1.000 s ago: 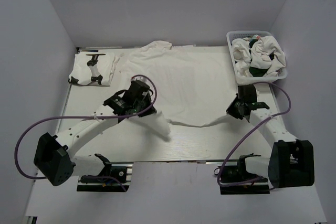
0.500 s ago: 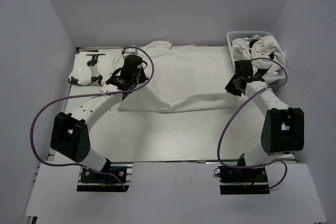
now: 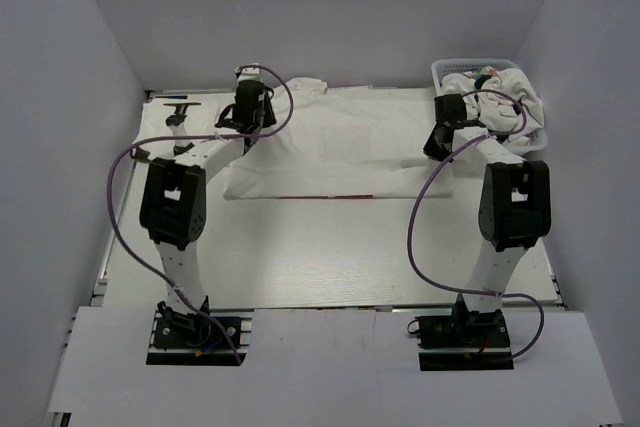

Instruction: Fold and stack the t-shirts

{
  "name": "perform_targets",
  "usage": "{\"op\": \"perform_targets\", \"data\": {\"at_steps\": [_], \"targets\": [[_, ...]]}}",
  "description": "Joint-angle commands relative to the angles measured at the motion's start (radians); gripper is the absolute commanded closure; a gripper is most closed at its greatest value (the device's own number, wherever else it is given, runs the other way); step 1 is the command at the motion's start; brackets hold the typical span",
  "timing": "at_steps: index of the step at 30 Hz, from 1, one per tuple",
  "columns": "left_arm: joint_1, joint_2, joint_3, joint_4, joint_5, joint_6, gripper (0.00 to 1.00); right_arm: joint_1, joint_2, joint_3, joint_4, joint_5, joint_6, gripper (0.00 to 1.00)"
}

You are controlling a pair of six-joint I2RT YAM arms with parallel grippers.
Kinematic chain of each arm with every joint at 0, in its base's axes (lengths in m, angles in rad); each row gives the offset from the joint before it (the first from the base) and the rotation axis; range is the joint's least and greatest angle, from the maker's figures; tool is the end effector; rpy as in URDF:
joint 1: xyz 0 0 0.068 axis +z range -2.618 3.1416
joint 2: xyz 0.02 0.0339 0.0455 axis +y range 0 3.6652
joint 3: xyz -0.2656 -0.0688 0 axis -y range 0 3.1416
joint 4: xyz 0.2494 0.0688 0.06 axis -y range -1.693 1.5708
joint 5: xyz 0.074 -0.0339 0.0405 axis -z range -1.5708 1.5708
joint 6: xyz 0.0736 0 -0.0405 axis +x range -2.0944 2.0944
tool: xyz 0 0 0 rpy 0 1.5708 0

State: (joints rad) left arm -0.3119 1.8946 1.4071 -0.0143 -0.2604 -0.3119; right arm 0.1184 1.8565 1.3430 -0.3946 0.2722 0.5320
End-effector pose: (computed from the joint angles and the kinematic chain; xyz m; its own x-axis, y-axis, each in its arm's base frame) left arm 0.4628 -0.1293 0.2317 -0.4608 -0.1630 -0.8724 -0.0627 0.9865 -0.1512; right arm 0.4300 0.0312 0.1839 -0.6490 0.4148 -0.6377 0.4406 0.8883 0.1294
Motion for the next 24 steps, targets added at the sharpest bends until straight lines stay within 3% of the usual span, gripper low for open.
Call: {"op": "perform_targets", "data": {"at_steps": [1,3,4,6,8,9,13,19,24], "targets": [[0.037,0.139,0.154,0.007,0.026,0.03,0.42,0.003,0.049,0.097,-0.013,0.038,-0.041,0.83],[0.062,0.211,0.294,-0.085,0.026,0.03,0.02,0.009,0.058,0.111,-0.02,0.03,-0.052,0.74],[0.075,0.24,0.343,-0.125,0.017,0.017,0.0,0.016,0.046,0.108,-0.018,0.019,-0.061,0.63],[0.085,0.274,0.43,-0.197,0.016,-0.009,0.0,0.029,0.03,0.096,-0.007,-0.001,-0.086,0.52],[0.094,0.247,0.391,-0.197,0.049,-0.029,0.0,0.055,0.001,0.082,-0.012,-0.004,-0.102,0.36],[0.094,0.223,0.356,-0.187,0.061,-0.029,0.0,0.062,-0.006,0.076,-0.007,-0.005,-0.107,0.36],[0.083,0.027,0.103,-0.115,0.099,-0.076,0.0,0.113,-0.062,0.012,0.031,-0.059,-0.122,0.1],[0.083,-0.06,-0.132,-0.062,0.205,-0.145,0.0,0.119,0.006,-0.021,0.072,-0.131,-0.102,0.1],[0.083,-0.034,-0.186,-0.107,0.268,-0.184,0.0,0.121,0.092,-0.016,0.099,-0.149,-0.095,0.1]]}}
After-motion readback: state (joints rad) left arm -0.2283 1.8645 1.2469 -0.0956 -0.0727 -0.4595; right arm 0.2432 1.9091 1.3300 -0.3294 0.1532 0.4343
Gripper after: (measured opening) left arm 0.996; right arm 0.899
